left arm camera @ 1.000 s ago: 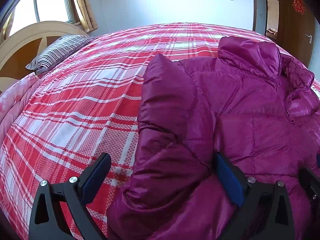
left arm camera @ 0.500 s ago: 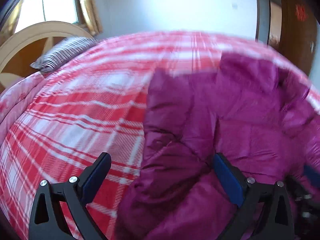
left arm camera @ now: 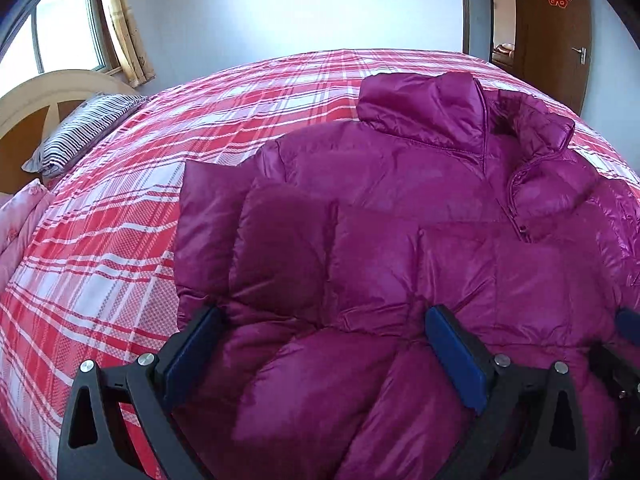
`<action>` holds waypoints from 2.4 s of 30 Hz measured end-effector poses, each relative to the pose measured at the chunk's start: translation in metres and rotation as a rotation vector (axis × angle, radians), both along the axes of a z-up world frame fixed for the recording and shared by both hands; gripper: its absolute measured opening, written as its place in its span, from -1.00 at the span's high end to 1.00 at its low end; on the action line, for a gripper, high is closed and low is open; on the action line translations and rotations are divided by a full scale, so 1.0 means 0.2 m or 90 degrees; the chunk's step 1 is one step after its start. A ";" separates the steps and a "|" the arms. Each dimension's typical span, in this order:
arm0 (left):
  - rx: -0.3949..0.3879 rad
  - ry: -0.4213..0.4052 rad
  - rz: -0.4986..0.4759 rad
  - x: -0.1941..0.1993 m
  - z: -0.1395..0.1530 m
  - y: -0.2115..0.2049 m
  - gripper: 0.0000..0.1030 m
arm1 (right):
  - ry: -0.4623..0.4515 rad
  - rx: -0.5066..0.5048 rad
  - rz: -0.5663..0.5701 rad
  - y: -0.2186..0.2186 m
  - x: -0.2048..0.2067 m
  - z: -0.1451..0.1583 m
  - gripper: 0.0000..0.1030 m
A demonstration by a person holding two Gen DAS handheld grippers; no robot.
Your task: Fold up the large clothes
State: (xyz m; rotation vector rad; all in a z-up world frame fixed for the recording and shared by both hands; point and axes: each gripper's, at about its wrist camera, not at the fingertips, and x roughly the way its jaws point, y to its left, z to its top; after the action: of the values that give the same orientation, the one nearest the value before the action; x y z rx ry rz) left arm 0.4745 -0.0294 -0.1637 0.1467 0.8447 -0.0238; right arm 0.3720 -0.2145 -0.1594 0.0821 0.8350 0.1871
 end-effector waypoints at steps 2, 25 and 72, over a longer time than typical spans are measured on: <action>0.003 0.000 0.001 0.00 0.00 0.00 -0.98 | 0.005 0.010 -0.001 -0.01 0.00 -0.01 0.03; -0.022 0.016 -0.002 0.03 -0.01 0.01 -0.98 | 0.010 -0.040 -0.010 0.04 0.01 -0.04 0.04; -0.088 0.034 0.058 0.12 -0.06 0.24 -0.98 | 0.038 -0.123 -0.071 -0.19 1.09 0.18 0.77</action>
State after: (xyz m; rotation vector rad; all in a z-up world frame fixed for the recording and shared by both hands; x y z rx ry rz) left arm 0.4988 0.0190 -0.1764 -0.0227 0.8990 0.0000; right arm 0.5897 -0.2530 -0.1242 -0.0472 0.9019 -0.0018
